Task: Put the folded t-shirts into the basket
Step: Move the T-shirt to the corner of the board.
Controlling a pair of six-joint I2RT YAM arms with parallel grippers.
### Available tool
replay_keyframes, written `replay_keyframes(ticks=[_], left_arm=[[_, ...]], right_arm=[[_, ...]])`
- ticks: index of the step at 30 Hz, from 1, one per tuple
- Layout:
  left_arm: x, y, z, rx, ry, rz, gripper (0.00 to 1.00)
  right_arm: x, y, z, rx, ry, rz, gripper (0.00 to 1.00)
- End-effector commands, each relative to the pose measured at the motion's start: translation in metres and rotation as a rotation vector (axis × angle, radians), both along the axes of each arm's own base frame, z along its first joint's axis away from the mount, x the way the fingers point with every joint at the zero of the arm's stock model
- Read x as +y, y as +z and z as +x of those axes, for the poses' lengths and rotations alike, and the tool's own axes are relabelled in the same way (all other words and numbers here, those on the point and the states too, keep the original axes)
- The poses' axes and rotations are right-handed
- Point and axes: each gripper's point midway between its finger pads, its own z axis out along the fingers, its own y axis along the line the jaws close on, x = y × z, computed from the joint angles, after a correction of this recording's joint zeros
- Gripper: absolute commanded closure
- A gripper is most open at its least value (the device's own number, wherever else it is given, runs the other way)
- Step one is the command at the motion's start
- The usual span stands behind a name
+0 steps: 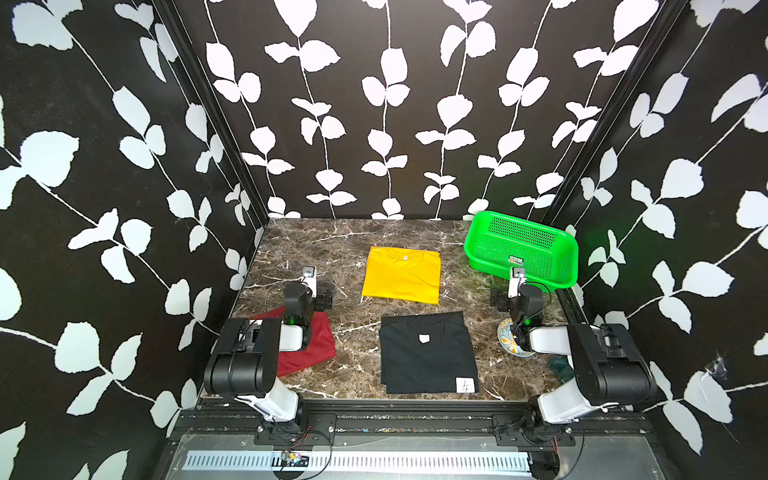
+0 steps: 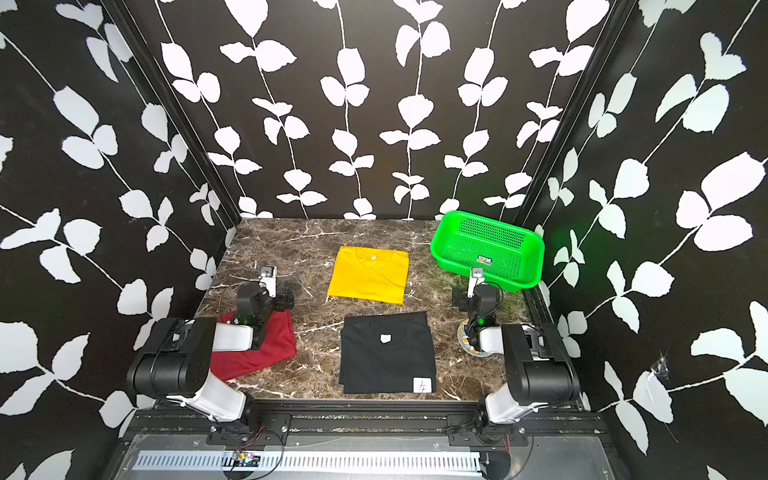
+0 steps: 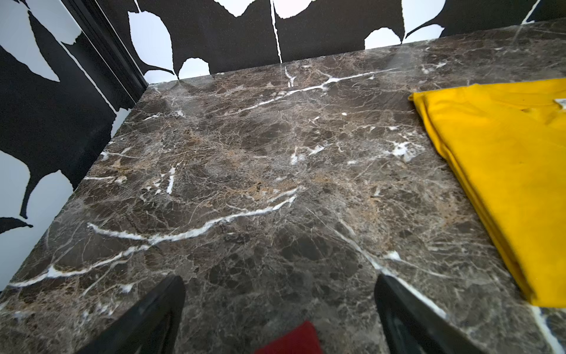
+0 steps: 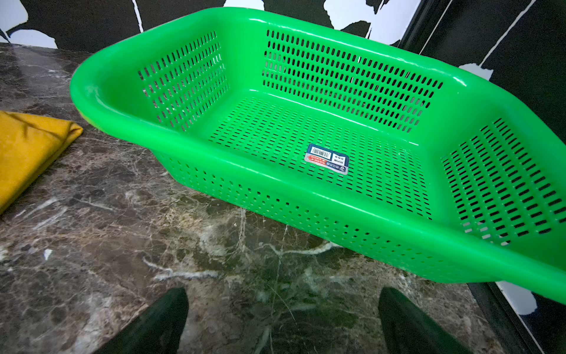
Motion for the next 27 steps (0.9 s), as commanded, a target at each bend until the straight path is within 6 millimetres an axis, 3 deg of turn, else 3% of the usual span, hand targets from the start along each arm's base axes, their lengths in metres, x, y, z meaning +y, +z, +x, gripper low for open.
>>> replay_keyframes(ticks=[1,18,21,22,23,27], left_arm=[[-0.001,0.011,0.003,-0.028,-0.005,-0.003,0.01],[-0.001,0.011,0.004,-0.028,-0.005,-0.001,0.01],[-0.002,0.012,0.003,-0.029,-0.005,0.003,0.01],[-0.004,0.012,0.003,-0.028,-0.018,0.003,0.01],[-0.008,0.013,0.003,-0.028,-0.038,0.005,0.01],[-0.022,0.027,0.001,0.001,-0.126,-0.001,0.02]], right_arm=[[0.0,0.006,0.0,-0.02,0.001,0.009,0.01],[0.0,0.006,0.0,-0.021,0.0,0.01,0.02],[0.001,0.015,-0.001,-0.021,0.011,0.008,0.01],[0.001,0.04,-0.001,-0.059,0.011,0.008,0.01],[-0.001,0.045,-0.006,-0.017,-0.009,0.013,0.01],[-0.013,0.115,-0.027,-0.011,-0.12,0.109,0.01]])
